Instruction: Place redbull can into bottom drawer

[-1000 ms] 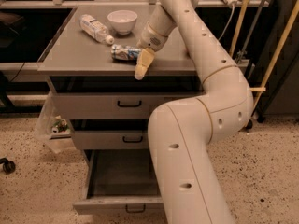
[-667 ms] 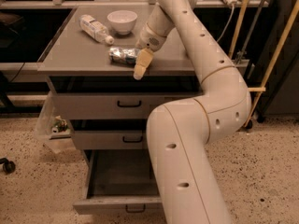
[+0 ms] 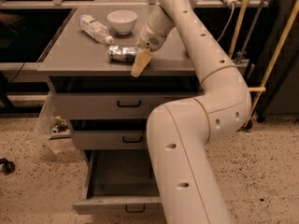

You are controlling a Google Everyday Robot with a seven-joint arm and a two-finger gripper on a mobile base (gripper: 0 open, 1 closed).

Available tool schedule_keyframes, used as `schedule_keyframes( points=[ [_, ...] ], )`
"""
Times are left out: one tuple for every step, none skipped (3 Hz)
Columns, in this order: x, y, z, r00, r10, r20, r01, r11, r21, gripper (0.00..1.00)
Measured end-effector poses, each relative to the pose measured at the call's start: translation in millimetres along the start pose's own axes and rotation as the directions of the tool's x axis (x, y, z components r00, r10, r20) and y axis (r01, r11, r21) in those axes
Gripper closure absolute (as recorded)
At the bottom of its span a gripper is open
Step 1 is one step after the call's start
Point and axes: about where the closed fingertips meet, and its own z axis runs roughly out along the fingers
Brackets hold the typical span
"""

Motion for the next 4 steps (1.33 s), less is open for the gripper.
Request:
schedule_keyframes(
  points=[
    [0,0,0,1.000,0.000,0.000,0.000,1.0000,0.000,0.65],
    [-2,1,-3,1.000,0.000,0.000,0.000,1.0000,0.000,0.89],
    [-3,2,-4,1.000,0.000,0.000,0.000,1.0000,0.000,1.00],
    [5,1,-20,1.000,0.023,-0.007,-0.023,0.9986,0.047,1.00]
  ],
)
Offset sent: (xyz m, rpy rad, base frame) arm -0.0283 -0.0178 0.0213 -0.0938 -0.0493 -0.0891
